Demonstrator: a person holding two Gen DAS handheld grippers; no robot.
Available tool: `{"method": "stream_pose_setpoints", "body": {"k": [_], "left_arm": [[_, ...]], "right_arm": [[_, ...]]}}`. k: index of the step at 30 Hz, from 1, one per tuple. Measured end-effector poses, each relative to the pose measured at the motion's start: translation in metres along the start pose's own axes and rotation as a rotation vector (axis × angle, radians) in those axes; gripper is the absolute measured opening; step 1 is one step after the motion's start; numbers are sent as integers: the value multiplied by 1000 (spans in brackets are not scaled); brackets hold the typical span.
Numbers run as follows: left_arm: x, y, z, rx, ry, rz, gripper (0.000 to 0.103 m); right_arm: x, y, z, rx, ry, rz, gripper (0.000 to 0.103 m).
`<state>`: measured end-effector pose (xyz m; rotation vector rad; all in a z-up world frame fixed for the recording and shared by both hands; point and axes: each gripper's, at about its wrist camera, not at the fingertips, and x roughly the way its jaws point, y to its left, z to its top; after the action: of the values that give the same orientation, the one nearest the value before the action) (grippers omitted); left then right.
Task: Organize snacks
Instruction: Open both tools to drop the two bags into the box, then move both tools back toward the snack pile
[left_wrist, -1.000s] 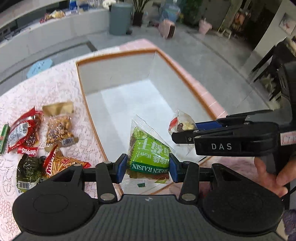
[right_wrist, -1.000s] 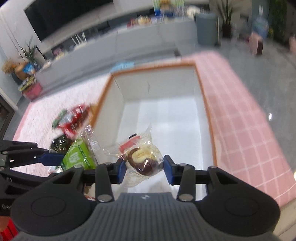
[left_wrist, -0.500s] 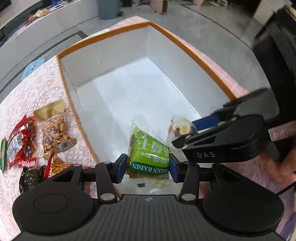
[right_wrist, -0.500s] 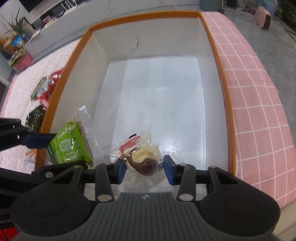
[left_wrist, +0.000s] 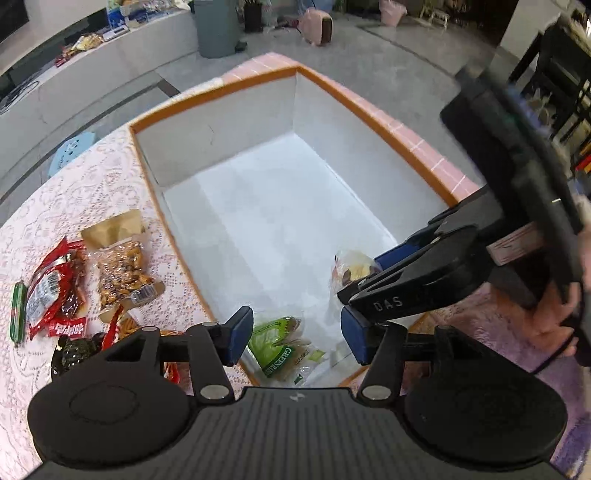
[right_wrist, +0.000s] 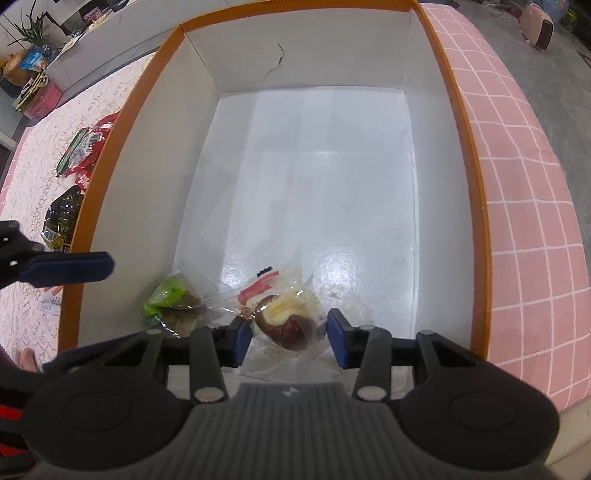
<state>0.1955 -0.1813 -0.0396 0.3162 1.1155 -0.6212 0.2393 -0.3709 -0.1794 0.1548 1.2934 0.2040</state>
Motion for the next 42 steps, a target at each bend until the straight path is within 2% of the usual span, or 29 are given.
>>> {"method": "stream_pose_setpoints", "body": {"k": [3,9,12,14,17,19,26,30,34,37,39,42], "left_arm": [[-15,6,-6,-50,-34,-5,65],[-39,15,-16,-121,-96,53,65],[-47,22,-20,-171,-123,57,65],[-53,26,-24,-201,-138,61,65],[-60,30,-30,-237,-155,67,65],[-66,30,-36,-254,-170,66,65],[-100,22,-57,-290,-251,78,65],[-126,16,-73,-320,-309,98,65],[-147,11,-88,-340,-351,126,65],[-163,13,-103,-370,-392,115,66],[-170,12,-110,-381,-402,138,66],[-180,12,-120,-378,-427,139,67]], "right_arm": [[1,5,-1,-15,10,-3,44],[1,9,-6,-18,22,4,45],[-2,13,-7,-23,13,-2,46],[-4,15,-8,-23,8,-4,49],[-12,20,-10,-27,-11,-15,59],[-18,24,-13,-31,-29,-27,61],[-62,46,-33,-31,-163,15,69],[-102,67,-57,-31,-283,98,74],[-130,90,-86,-37,-365,183,76],[-143,103,-108,-40,-412,201,76],[-150,107,-124,-46,-447,214,82],[-159,109,-143,-50,-484,196,83]]}}
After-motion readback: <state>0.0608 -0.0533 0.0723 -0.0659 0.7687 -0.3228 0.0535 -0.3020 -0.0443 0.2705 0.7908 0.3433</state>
